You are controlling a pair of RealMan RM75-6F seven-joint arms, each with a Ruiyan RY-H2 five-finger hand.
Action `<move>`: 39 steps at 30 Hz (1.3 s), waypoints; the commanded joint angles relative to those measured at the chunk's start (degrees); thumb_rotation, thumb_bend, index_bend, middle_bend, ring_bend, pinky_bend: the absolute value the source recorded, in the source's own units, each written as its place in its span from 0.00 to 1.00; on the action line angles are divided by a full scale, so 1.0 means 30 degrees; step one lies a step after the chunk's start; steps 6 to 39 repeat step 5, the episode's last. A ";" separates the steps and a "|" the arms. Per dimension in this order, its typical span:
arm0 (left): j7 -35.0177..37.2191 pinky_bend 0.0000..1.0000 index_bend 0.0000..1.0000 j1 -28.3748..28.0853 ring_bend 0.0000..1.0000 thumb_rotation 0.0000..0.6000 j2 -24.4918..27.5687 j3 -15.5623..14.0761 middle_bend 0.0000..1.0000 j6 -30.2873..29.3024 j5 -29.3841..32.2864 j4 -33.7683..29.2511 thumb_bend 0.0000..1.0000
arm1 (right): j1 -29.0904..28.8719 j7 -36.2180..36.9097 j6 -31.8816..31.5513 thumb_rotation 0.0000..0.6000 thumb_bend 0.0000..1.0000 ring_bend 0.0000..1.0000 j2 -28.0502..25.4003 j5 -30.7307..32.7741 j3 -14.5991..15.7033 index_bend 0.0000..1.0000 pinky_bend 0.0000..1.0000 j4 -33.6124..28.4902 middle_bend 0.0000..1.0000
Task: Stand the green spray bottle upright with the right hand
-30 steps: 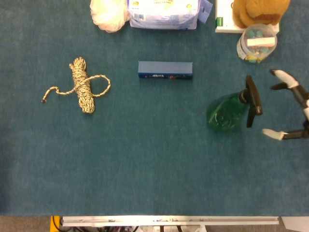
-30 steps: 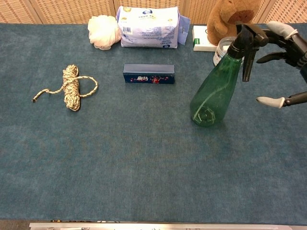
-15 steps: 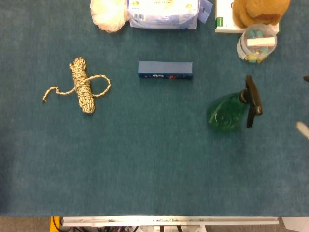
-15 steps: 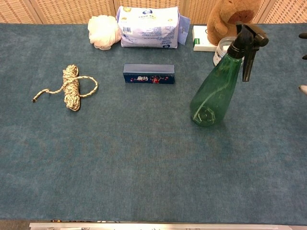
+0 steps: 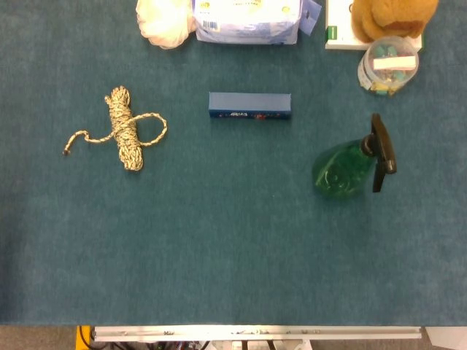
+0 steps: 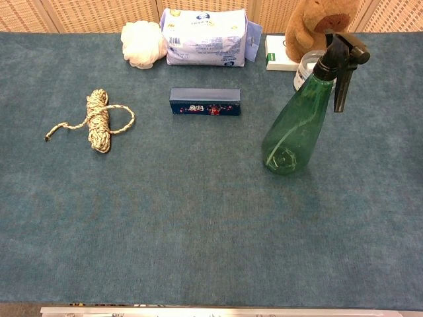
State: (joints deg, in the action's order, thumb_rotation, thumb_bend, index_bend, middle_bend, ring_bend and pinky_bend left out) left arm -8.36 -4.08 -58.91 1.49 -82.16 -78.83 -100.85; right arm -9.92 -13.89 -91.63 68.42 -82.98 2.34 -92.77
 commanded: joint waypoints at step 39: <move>0.0836 0.45 0.48 0.0077 0.34 1.00 -0.0492 0.0087 0.49 -0.0523 -0.0802 0.0853 0.00 | 0.0804 0.0890 0.1046 1.00 0.32 0.20 -0.0580 0.1254 -0.0914 0.36 0.26 -0.0304 0.37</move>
